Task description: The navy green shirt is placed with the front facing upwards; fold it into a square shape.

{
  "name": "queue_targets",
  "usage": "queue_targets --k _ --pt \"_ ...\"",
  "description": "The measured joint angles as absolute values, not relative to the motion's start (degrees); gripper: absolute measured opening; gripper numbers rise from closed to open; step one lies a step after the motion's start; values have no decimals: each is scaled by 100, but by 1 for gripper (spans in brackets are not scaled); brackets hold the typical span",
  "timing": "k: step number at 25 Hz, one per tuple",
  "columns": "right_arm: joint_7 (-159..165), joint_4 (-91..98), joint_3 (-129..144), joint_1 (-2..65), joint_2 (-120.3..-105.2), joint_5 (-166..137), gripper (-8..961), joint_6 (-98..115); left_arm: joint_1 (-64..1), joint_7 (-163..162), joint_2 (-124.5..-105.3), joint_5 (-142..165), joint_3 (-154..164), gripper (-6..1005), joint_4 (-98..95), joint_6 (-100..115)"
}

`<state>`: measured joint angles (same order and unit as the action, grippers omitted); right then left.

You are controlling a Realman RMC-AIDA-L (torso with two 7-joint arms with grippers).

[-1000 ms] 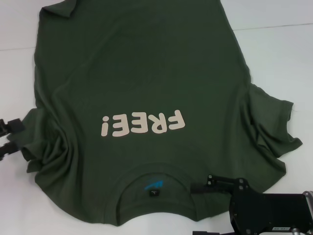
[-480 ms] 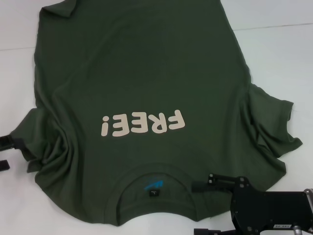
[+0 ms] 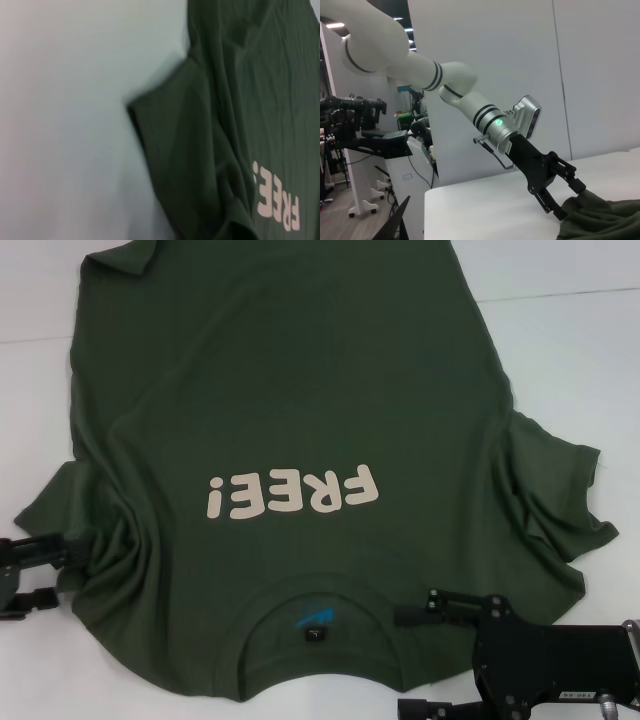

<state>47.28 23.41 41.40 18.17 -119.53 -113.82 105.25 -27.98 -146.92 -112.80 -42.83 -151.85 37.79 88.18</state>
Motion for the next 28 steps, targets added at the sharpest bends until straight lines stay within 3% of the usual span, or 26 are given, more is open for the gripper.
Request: queue_targets --k 18,28 --pt "4728 2355 4139 1793 -11953 -11382 882 10510 -3010 -14769 -11278 -4181 -14997 900 3574 8461" --pt "4729 2355 4137 1793 -11952 -11382 881 10512 -3102 -14832 -11276 -4109 -14879 514 3616 8454"
